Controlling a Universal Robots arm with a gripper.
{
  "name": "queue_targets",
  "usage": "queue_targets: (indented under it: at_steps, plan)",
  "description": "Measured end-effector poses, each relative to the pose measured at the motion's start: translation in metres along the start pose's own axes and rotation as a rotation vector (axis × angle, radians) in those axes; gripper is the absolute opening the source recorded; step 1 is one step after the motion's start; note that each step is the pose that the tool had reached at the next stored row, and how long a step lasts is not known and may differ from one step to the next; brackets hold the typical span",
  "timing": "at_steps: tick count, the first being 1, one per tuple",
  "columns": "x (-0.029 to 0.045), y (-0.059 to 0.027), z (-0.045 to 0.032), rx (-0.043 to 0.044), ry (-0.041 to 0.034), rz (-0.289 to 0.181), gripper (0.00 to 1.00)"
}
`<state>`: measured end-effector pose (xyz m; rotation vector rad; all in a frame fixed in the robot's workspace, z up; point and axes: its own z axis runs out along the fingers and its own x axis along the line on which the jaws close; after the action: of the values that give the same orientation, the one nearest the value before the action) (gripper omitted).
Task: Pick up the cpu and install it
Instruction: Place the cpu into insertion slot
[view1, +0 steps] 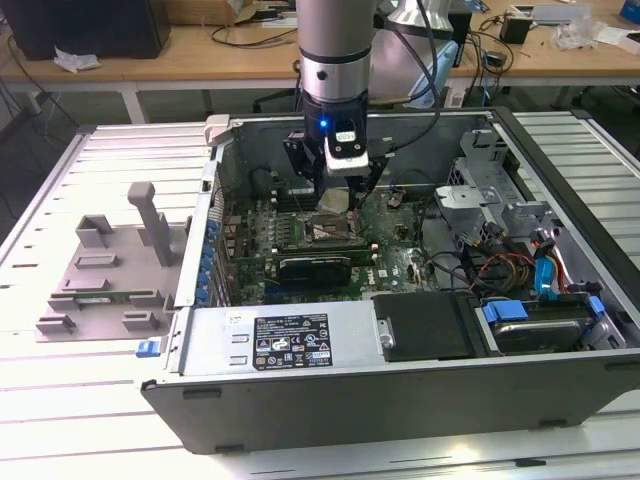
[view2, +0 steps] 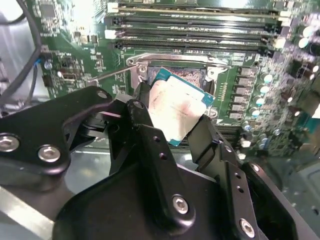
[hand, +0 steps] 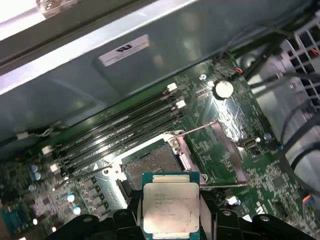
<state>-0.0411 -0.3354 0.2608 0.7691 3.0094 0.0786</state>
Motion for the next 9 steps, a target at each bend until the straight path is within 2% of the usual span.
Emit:
queue_targets:
  at_steps: [6,9]
  plan:
    - [0.0000,-0.0001,0.0012,0.0029,-0.0076,0.133,0.54]
    - [0.0001,-0.0001,0.0019,0.0047,-0.0126,0.219,0.54]
